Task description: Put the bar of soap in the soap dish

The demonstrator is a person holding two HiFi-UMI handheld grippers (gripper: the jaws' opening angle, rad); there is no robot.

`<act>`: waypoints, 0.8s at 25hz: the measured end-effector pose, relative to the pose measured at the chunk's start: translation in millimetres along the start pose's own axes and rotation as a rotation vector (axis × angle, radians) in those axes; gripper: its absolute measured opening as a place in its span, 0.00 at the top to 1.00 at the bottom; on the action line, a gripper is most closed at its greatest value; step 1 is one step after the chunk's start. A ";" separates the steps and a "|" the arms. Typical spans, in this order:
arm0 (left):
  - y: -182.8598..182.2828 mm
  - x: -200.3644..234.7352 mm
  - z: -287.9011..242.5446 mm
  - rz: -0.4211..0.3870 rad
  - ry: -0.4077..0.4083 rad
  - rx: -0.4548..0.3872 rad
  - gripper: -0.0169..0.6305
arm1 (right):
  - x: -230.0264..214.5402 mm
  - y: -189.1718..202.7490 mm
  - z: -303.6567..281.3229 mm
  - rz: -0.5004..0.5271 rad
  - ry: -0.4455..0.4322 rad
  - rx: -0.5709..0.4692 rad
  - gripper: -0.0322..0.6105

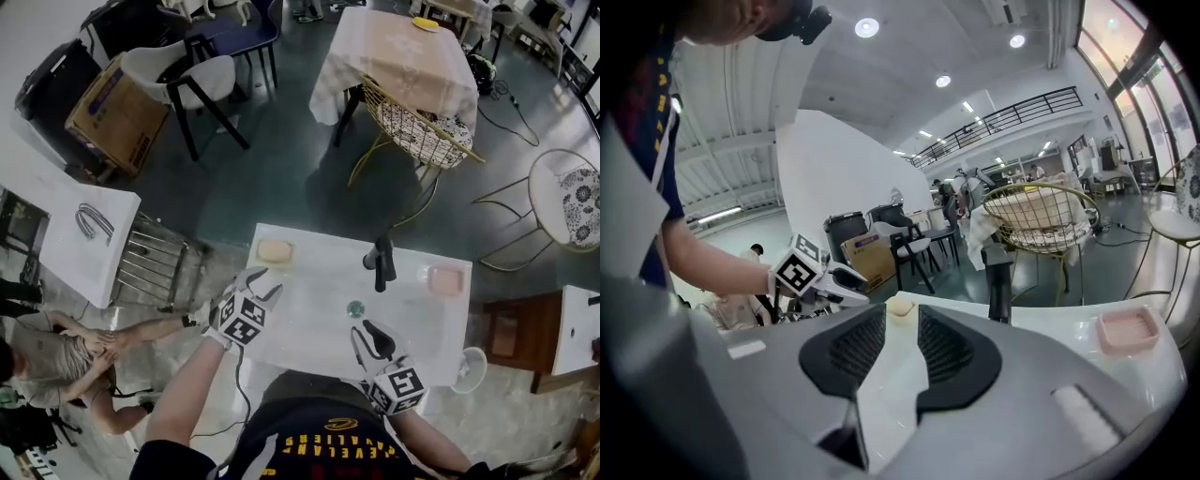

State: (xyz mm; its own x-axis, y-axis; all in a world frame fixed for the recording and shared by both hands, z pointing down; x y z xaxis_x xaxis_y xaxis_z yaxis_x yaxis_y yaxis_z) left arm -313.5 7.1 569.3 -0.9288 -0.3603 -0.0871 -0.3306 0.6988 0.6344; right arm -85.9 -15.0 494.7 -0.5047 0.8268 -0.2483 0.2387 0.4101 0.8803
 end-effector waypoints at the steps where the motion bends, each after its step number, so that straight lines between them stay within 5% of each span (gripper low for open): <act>1: 0.7 6.1 -5.5 -0.008 0.010 0.016 0.66 | -1.4 -0.4 -0.7 -0.008 0.002 -0.001 0.78; 5: 3.3 29.9 -27.4 -0.103 0.044 0.098 0.64 | -9.6 -1.9 -4.5 -0.040 0.036 -0.002 0.79; 14: 29.2 64.4 -68.4 -0.499 0.178 0.363 0.62 | -6.0 1.2 -24.1 -0.082 0.068 0.009 0.79; 20: 36.4 71.7 -89.6 -0.584 0.255 0.437 0.59 | -3.8 4.1 -31.5 -0.101 0.090 0.009 0.79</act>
State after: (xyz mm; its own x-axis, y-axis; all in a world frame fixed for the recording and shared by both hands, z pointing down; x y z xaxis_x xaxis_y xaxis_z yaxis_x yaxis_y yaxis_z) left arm -377.1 -48.7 655.0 -0.5337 -0.8396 -0.1012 -0.8404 0.5132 0.1742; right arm -109.1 -28.5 512.0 -0.5987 0.7435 -0.2979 0.1902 0.4932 0.8488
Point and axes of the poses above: the fingertips, and each gripper's own axes: z backward along the fingers, x to its left, y out of its underside, the point moved 1 cm from there along z, backward along the fingers, and after that the axes turned 8 degrees about y, right-handed, at the moved point
